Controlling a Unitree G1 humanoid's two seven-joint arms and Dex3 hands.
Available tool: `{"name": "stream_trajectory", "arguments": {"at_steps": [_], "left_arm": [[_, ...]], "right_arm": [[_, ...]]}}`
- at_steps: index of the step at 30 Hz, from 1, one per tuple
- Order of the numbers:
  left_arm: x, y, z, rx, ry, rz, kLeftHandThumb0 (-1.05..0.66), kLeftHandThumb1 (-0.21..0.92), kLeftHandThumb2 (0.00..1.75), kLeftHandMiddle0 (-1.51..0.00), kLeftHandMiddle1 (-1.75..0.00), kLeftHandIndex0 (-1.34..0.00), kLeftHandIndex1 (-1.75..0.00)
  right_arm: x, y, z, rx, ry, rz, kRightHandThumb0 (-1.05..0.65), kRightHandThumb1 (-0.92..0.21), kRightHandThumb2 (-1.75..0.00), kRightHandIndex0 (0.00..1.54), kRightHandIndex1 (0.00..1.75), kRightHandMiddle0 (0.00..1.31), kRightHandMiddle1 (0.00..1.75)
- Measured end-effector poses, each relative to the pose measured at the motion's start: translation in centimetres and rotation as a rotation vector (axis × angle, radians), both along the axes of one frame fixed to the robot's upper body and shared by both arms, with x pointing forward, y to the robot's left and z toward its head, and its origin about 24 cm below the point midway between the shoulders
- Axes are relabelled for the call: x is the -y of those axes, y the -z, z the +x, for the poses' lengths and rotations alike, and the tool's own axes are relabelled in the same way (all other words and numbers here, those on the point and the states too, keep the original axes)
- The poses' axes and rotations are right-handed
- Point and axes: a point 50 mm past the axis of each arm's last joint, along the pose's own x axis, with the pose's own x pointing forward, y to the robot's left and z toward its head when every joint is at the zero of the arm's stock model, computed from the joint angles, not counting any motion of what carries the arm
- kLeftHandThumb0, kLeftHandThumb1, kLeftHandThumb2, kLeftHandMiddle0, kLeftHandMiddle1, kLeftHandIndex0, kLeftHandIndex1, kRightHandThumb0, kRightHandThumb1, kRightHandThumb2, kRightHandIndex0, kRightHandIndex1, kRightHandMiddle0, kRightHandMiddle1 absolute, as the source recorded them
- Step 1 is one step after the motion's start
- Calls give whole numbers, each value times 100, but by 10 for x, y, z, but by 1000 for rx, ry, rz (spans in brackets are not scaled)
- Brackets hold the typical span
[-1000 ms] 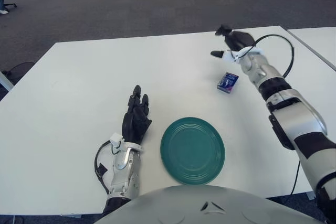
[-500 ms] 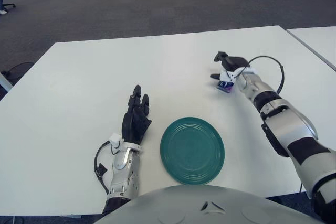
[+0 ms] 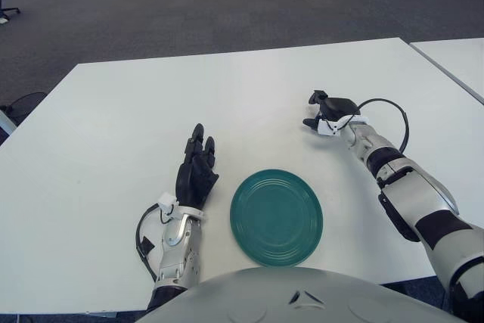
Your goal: Put the gum into the plate.
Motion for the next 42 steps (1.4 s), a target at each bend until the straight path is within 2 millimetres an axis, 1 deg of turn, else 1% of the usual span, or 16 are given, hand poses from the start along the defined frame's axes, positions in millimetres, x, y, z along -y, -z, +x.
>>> {"name": "stream_trajectory", "arguments": {"at_steps": [13, 19, 24, 27, 34, 42], "left_arm": [[0, 0, 0, 5, 1, -14, -105, 92, 99, 0, 0, 0, -22], [2, -2, 0, 9, 6, -5, -105, 92, 99, 0, 0, 0, -21], [4, -2, -3, 5, 9, 12, -105, 92, 99, 0, 0, 0, -19], [5, -3, -3, 1, 5, 14, -105, 92, 99, 0, 0, 0, -18], [7, -4, -4, 1, 3, 12, -105, 92, 100, 0, 0, 0, -18], [8, -5, -6, 1, -7, 11, -105, 92, 100, 0, 0, 0, -19]], "right_arm": [[2, 5, -4, -8, 1, -45, -70, -92, -55, 47, 4, 0, 77], [3, 6, -4, -10, 5, -61, -70, -92, -56, 46, 3, 0, 69], [4, 7, -4, -12, 1, -82, -71, -92, -57, 44, 2, 0, 68], [5, 6, -4, -11, -28, -134, -72, -92, -58, 42, 1, 0, 68], [23, 2, -5, 10, -114, -310, -76, -92, -68, 38, 0, 0, 68], [49, -1, -6, -14, -87, -404, -78, -92, -75, 34, 0, 0, 60]]}}
